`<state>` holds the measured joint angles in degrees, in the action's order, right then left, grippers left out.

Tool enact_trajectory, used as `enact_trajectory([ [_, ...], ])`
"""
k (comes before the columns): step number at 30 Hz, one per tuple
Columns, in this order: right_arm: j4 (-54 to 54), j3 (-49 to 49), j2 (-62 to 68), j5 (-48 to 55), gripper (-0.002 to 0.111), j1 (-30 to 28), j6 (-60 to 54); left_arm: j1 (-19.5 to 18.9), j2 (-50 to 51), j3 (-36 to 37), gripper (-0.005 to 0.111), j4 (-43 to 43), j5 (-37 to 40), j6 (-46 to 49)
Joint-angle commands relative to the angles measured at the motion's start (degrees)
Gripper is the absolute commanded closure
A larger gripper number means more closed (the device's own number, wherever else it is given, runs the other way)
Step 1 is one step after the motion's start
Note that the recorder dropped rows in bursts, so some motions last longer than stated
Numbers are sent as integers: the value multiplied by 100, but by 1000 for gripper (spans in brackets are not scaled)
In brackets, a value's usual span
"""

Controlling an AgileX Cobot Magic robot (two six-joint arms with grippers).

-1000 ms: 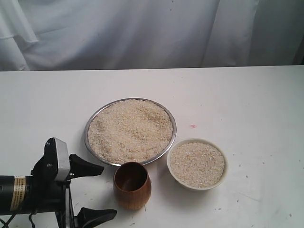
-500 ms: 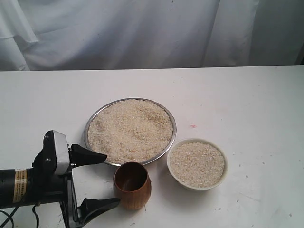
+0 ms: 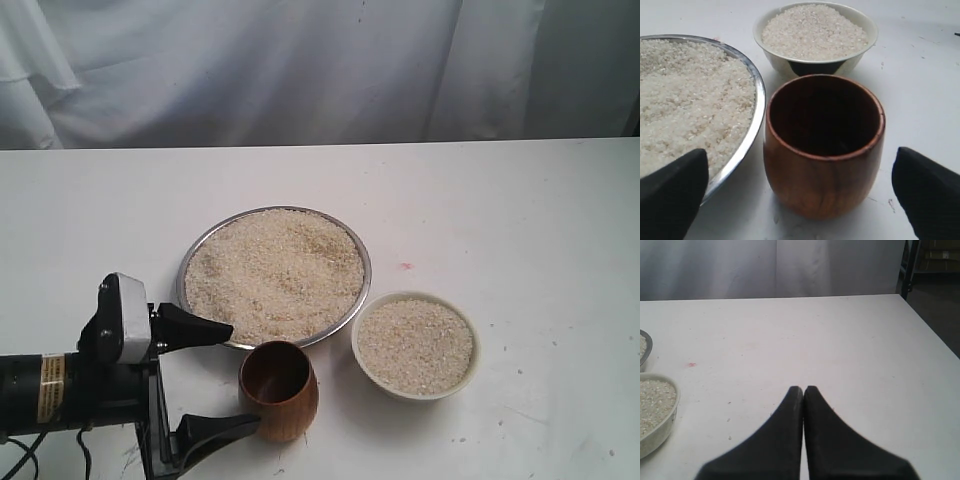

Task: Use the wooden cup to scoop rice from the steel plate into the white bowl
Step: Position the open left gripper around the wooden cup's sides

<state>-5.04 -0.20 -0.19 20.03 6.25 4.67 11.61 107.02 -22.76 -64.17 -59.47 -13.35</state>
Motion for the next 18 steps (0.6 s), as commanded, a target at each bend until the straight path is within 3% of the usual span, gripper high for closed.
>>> enact_trajectory([
  [1, 4, 20, 19, -22, 108, 4, 2, 35, 21, -26, 14, 9, -146, 11],
  [18, 4, 20, 19, -22, 108, 4, 2, 35, 21, -26, 14, 327, -70, -133],
])
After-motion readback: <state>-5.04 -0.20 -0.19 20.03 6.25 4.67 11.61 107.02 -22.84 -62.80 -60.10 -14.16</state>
